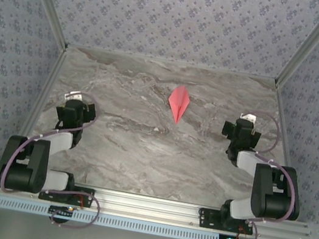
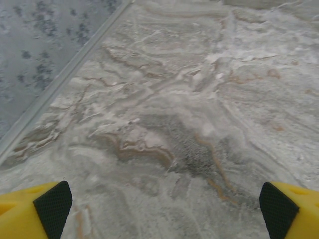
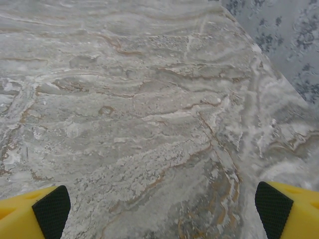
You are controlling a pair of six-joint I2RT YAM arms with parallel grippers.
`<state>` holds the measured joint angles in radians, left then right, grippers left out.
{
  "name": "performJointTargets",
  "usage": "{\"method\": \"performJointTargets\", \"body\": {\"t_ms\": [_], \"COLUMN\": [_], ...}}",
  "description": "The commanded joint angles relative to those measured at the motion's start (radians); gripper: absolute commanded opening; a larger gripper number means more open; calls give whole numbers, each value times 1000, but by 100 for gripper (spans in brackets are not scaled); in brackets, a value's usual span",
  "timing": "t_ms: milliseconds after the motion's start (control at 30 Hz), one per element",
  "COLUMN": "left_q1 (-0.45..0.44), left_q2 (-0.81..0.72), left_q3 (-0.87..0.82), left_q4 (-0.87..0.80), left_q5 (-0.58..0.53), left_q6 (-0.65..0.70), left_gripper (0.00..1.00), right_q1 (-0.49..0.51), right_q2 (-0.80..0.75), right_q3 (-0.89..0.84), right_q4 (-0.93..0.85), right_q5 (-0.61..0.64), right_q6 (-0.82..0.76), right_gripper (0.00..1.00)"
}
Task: Fold a paper plane with a square sheet of paper (pick it up from the middle)
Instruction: Reset both arms
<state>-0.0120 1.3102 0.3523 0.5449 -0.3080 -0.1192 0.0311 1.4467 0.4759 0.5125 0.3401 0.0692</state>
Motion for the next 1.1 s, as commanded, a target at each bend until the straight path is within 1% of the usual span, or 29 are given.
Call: {"method": "performJointTargets", "body": {"t_ms": [0,67,167,200,300,400,467,533,733,967,1000,1067], "left_q1": [41,60,62,62,61,60,38,26,23,23,23,23], "left_q2": [40,85,152,169,220,218,220,221,222,223,222,222], "left_q3": [-3,3,23,30,33,40,50,55,66,68,67,67], "left_q4": [211,246,273,279,315,301,282,274,253,253,255,256], "left_q5": [177,224,263,274,283,275,231,219,249,247,247,248], "left_q6": [32,32,46,50,54,55,67,78,92,94,94,93], "left_gripper": [99,99,99,99,99,99,99,99,99,99,99,99], "right_q1": [-39,-46,-46,-46,-43,-45,-46,-46,-46,-46,-46,-48], "right_q2": [27,34,64,73,76,76,76,76,75,74,68,54], "right_q3": [-62,-71,-97,-104,-104,-100,-97,-97,-97,-103,-113,-154], "right_q4": [210,225,292,318,320,310,308,307,308,316,327,385], "right_q5": [-135,-169,-199,-206,-210,-214,-217,-216,-217,-223,-282,-454], "right_q6": [-48,-53,-66,-69,-74,-72,-72,-72,-72,-76,-98,-168], "right_gripper": [100,100,100,100,100,100,100,100,100,100,100,100]}}
